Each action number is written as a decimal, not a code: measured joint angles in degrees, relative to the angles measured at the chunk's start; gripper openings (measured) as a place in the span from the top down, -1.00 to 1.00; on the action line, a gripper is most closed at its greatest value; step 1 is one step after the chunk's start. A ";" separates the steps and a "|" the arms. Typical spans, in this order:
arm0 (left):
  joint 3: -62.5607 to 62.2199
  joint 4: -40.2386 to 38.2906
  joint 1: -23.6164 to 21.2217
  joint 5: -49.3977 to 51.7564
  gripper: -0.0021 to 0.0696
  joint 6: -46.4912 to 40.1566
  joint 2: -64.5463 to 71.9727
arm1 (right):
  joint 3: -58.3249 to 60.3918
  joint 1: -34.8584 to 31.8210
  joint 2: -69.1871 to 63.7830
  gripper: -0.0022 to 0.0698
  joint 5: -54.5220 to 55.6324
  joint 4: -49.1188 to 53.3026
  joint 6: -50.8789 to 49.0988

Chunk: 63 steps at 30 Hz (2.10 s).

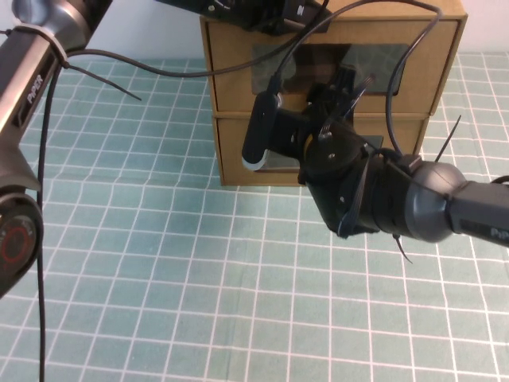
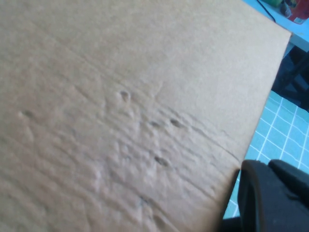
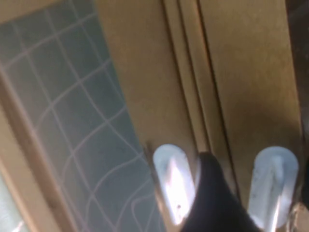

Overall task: Open the shoe box
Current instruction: 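Pull the top drawer of the cardboard box fully open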

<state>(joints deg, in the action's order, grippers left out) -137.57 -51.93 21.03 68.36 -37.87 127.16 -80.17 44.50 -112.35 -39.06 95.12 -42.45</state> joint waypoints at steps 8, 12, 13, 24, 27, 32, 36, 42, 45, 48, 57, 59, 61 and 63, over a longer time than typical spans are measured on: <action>0.00 0.12 0.00 0.02 0.96 -0.90 0.00 | -2.80 -1.61 -1.81 0.60 -0.59 0.50 0.59; 0.00 0.12 0.00 0.15 0.96 -1.08 0.00 | -2.93 -1.60 -2.02 0.59 -0.59 0.55 0.59; 0.00 0.12 0.00 0.15 0.96 -1.07 0.00 | -3.02 -1.60 -2.02 0.59 -0.70 0.55 0.59; 0.00 0.10 -0.10 0.48 0.96 -1.07 0.00 | -1.39 1.62 0.42 0.61 -3.77 -5.88 2.76; 0.00 -0.31 -0.30 1.52 0.96 -0.96 0.00 | 2.41 3.33 3.15 0.61 -4.25 -7.36 2.65; 0.00 -2.55 -0.30 5.87 0.96 -0.11 -0.33 | 10.28 6.63 9.10 0.61 -5.39 -9.22 0.19; 0.00 -2.03 -0.30 4.83 0.96 0.04 -0.37 | 15.81 12.15 13.72 0.61 -7.49 -13.14 -0.97; 0.00 -2.13 -0.42 4.72 0.96 0.25 -0.37 | 18.47 19.40 15.53 0.62 -10.16 -19.42 -2.17; 0.00 -2.13 -0.42 4.72 0.96 0.25 -0.37 | 18.47 21.54 15.54 0.62 -12.31 -21.47 -2.27; 0.00 -2.13 -0.42 4.72 0.96 0.36 -0.37 | 18.53 23.42 15.63 0.62 -13.89 -23.34 -2.27; 0.00 -2.13 -0.42 4.72 0.96 0.47 -0.37 | 18.53 25.86 15.63 0.61 -15.41 -25.45 -2.27; 0.00 -2.13 -0.42 4.72 0.96 0.47 -0.37 | 18.53 25.86 15.63 0.61 -15.54 -25.51 -2.27; 0.00 -2.13 -0.42 4.72 0.96 0.47 -0.37 | 18.53 25.96 15.63 0.61 -15.74 -25.51 -2.27; 0.00 -2.13 -0.42 4.72 0.96 0.47 -0.37 | 18.53 26.17 15.63 0.61 -16.11 -25.74 -2.27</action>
<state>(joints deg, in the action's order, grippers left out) -137.57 -54.07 20.60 73.08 -37.40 126.78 -61.64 70.67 -96.72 -55.17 69.38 -44.72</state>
